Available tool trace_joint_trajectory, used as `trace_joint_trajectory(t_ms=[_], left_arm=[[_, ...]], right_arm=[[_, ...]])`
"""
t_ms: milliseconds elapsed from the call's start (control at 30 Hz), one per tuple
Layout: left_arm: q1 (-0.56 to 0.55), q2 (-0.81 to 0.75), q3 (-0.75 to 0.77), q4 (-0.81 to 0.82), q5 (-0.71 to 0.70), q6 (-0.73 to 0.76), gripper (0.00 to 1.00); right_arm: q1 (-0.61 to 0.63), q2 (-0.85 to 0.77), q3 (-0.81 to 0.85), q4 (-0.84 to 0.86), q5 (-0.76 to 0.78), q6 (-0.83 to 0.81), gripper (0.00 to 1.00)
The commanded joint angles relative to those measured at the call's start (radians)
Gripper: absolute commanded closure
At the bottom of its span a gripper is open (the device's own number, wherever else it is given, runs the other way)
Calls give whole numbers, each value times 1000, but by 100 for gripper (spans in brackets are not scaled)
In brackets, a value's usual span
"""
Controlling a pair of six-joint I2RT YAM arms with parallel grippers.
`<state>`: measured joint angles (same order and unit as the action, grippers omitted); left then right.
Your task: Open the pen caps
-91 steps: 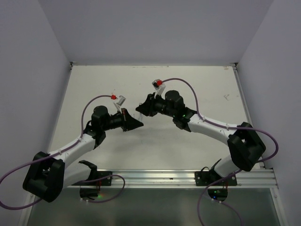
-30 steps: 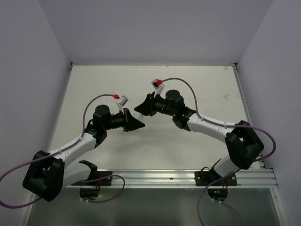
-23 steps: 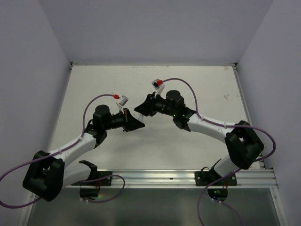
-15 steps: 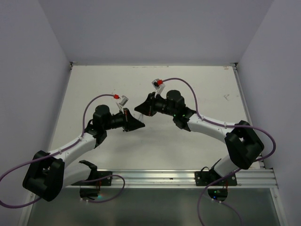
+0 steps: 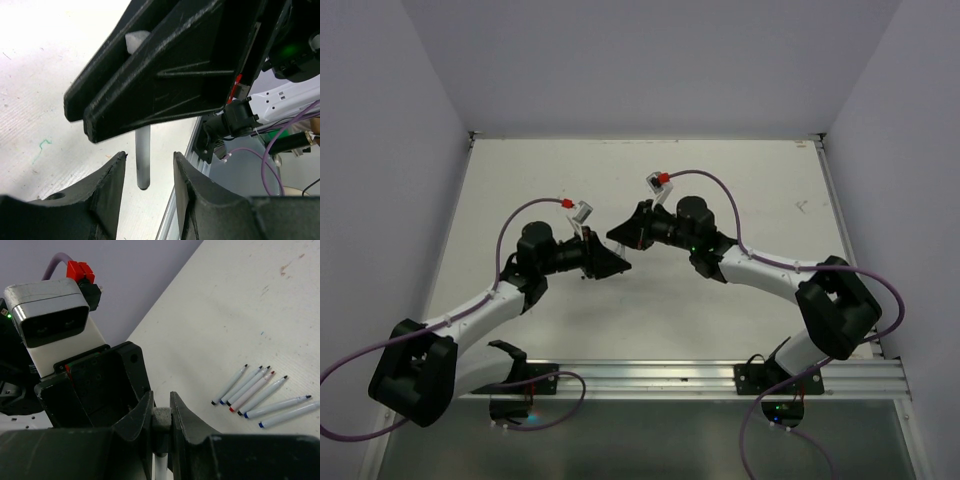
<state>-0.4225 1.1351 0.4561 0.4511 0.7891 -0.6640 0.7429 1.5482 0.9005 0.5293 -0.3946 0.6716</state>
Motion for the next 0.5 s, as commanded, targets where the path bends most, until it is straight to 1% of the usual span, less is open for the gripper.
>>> trace_joint_trajectory(t_ms=[0, 100, 233, 267, 333, 367, 400, 433, 467], left_arm=[[-6, 12, 53, 61, 19, -2, 55], [-7, 26, 61, 75, 19, -5, 57], [-7, 48, 65, 107, 19, -31, 100], [-7, 52, 72, 89, 12, -31, 100], [-7, 40, 85, 29, -75, -13, 100], [-7, 29, 96, -85, -132, 3, 100], [-9, 6, 111, -151, -278, 23, 100], [-25, -3, 134, -225, -369, 70, 100], [-42, -12, 183, -361, -469, 90, 100]], right_arm=[[-5, -27, -23, 123, -44, 63, 100], [-5, -22, -28, 161, -64, 100, 100], [-5, 4, -29, 237, -102, 172, 100], [-7, 15, -28, 244, -101, 181, 100], [-7, 16, -15, 207, -83, 177, 100], [-4, 9, -2, 152, -13, 155, 100], [-1, -3, 14, 76, 38, 125, 100], [4, -14, 52, -87, 110, 59, 100], [21, -28, 75, -179, 184, 28, 100]])
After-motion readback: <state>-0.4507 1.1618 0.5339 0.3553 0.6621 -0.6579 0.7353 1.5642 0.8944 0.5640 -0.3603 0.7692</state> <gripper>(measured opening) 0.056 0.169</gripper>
